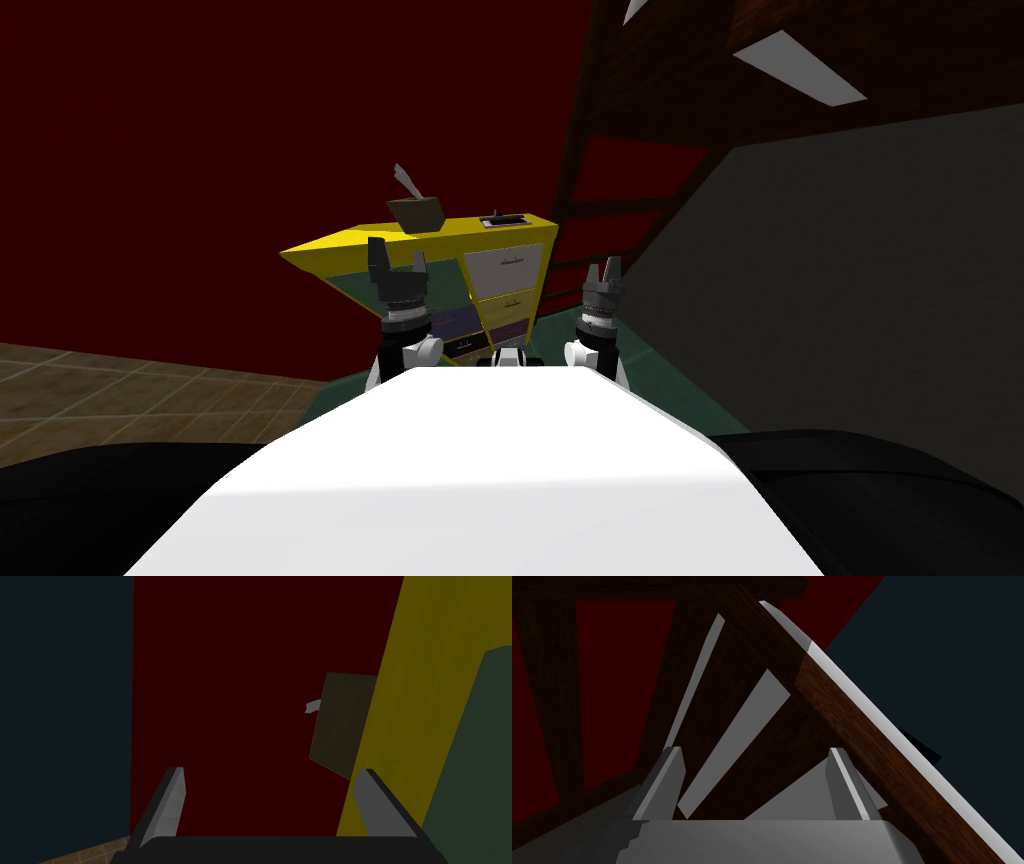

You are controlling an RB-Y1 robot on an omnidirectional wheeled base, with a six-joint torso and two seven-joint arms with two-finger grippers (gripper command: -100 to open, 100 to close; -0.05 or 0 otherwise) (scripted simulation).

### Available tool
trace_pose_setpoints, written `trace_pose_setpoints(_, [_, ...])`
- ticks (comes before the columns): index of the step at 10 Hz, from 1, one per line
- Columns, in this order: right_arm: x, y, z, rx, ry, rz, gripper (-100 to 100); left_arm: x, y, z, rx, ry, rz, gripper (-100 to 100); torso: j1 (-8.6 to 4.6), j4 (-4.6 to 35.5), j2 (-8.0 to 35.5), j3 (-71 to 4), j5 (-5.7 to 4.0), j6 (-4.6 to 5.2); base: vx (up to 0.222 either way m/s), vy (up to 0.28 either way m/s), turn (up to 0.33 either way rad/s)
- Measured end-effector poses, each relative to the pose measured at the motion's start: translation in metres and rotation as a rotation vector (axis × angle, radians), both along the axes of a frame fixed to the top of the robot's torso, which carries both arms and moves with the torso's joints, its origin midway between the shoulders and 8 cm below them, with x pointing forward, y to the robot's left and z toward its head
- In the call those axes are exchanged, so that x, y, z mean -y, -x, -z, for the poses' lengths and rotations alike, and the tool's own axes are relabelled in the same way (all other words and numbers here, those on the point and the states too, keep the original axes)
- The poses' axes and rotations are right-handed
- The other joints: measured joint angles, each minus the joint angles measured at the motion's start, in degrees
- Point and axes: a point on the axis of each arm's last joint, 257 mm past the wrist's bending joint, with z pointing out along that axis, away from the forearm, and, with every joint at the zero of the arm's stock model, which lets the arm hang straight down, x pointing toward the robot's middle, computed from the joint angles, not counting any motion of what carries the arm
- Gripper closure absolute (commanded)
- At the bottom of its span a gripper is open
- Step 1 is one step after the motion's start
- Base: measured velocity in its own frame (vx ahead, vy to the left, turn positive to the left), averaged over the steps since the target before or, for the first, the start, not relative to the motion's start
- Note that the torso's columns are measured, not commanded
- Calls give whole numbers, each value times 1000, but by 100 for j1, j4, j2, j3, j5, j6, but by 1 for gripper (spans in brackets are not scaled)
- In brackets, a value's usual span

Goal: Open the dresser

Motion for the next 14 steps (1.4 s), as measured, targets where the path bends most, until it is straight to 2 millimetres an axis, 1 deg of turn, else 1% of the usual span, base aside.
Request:
trace_pose_setpoints(3, [0, 0, 0, 0, 0, 0, 0, 2, 0, 0, 5, -2, 0, -100, -5, -5, -1, 2, 2, 7, 2, 2, 4])
trace_pose_setpoints(5, [0, 0, 0, 0, 0, 0, 0, 6, -6, 2, 2, -16, 7, -100, -10, -17, -15, -3, 5, 13, 3, -1, 30])
trace_pose_setpoints(8, [0, 0, 0, 0, 0, 0, 0, 9, -6, 4, -3, -26, 13, -100, -12, -30, -27, -7, 10, 16, 0, -1, -4])
trace_pose_setpoints(9, [0, 0, 0, 0, 0, 0, 0, 7, -6, 3, -6, -27, 13, -100, -8, -23, -23, -8, 7, 11, 3, 2, 14])
trace_pose_setpoints(10, [0, 0, 0, 0, 0, 0, 0, 10, -3, 2, -7, -25, 12, -100, -19, -24, -20, -4, 4, 20, 0, 0, 0])
trace_pose_setpoints(13, [0, 0, 0, 0, 0, 0, 0, 8, -1, 2, -9, -26, 13, -100, -11, -14, -14, -4, 2, 9, -1, -6, 1])
trace_pose_setpoints(14, [0, 0, 0, 0, 0, 0, 0, 8, -3, 1, -11, -26, 13, -100, -14, -14, -12, -2, 1, 14, -49, -15, -49])
